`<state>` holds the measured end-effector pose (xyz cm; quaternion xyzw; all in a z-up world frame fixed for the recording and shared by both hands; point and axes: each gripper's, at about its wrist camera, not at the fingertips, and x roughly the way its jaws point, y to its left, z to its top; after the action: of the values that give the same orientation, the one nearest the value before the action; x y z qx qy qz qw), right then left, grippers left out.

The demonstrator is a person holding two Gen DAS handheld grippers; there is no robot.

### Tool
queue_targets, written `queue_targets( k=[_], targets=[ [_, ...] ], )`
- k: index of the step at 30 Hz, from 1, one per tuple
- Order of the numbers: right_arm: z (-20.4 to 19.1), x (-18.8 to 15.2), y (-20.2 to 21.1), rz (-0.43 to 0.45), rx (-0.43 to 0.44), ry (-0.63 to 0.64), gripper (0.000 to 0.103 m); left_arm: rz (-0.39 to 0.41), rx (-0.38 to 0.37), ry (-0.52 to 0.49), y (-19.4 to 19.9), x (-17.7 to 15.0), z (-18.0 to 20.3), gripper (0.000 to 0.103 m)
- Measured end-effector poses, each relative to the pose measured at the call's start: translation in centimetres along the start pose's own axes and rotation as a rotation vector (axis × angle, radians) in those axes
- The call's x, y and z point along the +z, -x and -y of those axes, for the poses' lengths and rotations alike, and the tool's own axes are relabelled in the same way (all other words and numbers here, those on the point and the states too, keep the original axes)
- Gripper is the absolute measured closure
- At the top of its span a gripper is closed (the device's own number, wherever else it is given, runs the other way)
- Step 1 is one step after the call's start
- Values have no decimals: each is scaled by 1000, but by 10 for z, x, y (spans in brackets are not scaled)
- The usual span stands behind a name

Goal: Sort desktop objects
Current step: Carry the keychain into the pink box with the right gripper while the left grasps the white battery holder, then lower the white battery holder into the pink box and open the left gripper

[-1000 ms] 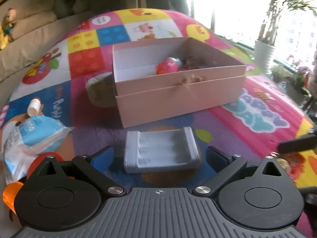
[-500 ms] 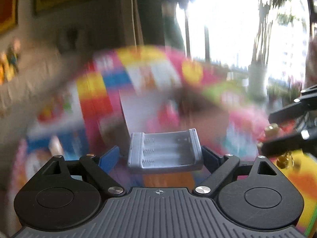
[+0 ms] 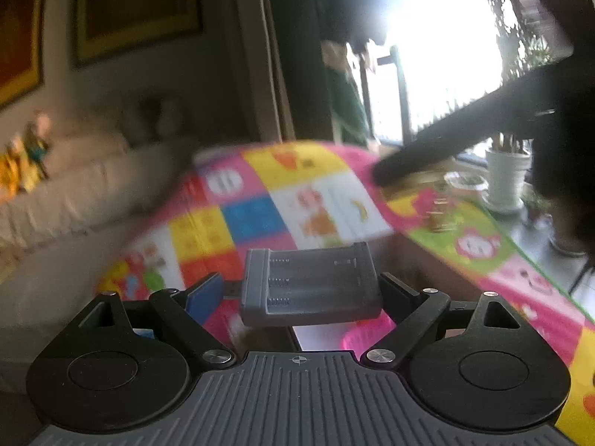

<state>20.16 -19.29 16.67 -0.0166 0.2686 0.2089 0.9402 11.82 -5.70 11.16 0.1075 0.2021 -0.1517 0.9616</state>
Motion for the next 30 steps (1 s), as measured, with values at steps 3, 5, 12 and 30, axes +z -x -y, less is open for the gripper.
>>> queue_targets(
  k=[3, 5, 12, 30],
  targets=[
    [1, -8, -56, -54, 5, -37, 45, -39, -15, -8, -13, -13, -7, 10],
    [7, -12, -88, -77, 10, -90, 43, -60, -20, -5, -25, -18, -9, 10],
    [30, -28, -73, -17, -34, -130, 19, -69, -83, 15, -55, -22, 1, 10],
    [24, -80, -1, -106, 38, -126, 16, -154, -2, 75, 33, -91, -5, 3]
  ],
)
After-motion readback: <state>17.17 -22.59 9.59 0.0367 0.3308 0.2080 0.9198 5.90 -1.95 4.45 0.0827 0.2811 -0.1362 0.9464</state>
